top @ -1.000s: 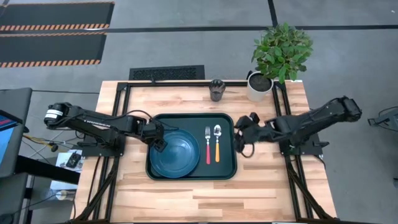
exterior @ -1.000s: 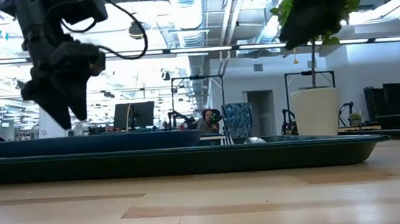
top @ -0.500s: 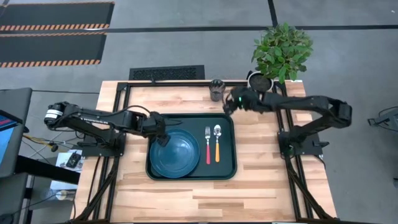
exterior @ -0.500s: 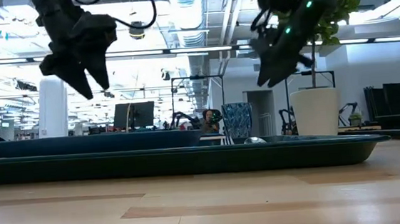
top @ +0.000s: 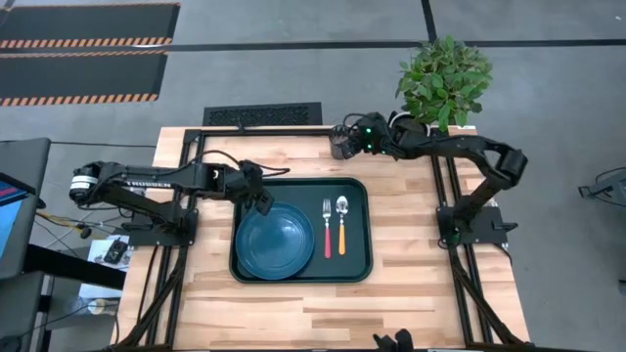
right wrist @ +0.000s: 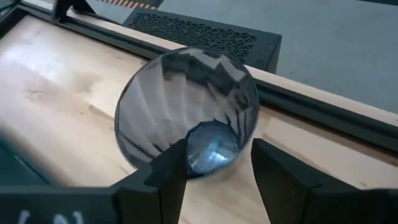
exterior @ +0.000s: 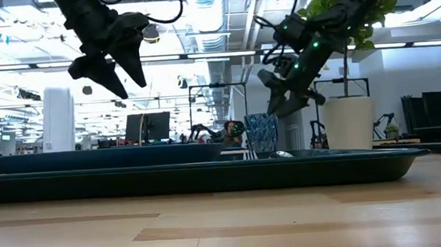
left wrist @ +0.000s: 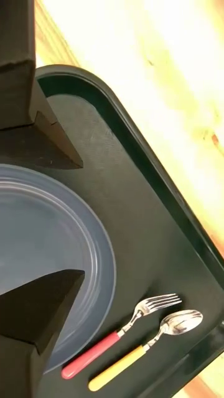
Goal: Pick and place plate/cup/fork/spoon on tray
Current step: Put the dark blue cup on the black serving tray
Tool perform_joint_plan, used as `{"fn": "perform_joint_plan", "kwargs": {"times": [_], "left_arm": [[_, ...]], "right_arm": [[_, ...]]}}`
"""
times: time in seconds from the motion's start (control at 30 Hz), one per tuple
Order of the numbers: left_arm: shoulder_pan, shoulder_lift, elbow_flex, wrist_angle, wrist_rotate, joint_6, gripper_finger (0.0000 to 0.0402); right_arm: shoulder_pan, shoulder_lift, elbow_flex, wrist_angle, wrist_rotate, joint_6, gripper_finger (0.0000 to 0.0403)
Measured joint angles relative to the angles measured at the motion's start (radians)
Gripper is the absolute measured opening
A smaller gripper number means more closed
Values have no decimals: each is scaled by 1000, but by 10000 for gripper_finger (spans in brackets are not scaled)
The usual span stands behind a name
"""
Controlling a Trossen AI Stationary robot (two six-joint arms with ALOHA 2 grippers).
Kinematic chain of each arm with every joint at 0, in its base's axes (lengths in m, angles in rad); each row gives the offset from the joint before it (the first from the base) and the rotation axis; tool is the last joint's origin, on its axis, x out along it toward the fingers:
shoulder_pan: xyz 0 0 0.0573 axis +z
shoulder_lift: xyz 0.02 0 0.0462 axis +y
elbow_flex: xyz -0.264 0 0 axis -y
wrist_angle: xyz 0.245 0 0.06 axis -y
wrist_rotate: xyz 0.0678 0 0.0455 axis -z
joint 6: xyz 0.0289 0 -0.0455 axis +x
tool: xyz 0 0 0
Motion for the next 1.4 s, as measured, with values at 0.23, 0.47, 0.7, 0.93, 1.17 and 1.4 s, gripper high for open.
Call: {"fn": "perform_joint_plan", "kwargs": {"times": [0.23,0.47,0.7,0.93,1.17,1.4], "left_arm": [[5,0,0,0,-10,0,262],[6,0,-4,26,-92,1,262],[18,0,-5,168,-122,77,262],[37,0,-5,496,-162,220,262],[46,69,-5,771,-124,547,262],[52,151,-6,777,-3,731,262]], "right_arm": [[1,95,105,-81,-1,25,175],[31,129,129,-134,-1,20,31],[81,52,128,-140,37,-43,12],[210,-73,129,-187,208,-80,14],[334,-104,129,-173,340,-100,15],[415,-101,129,-179,395,-158,12]]}}
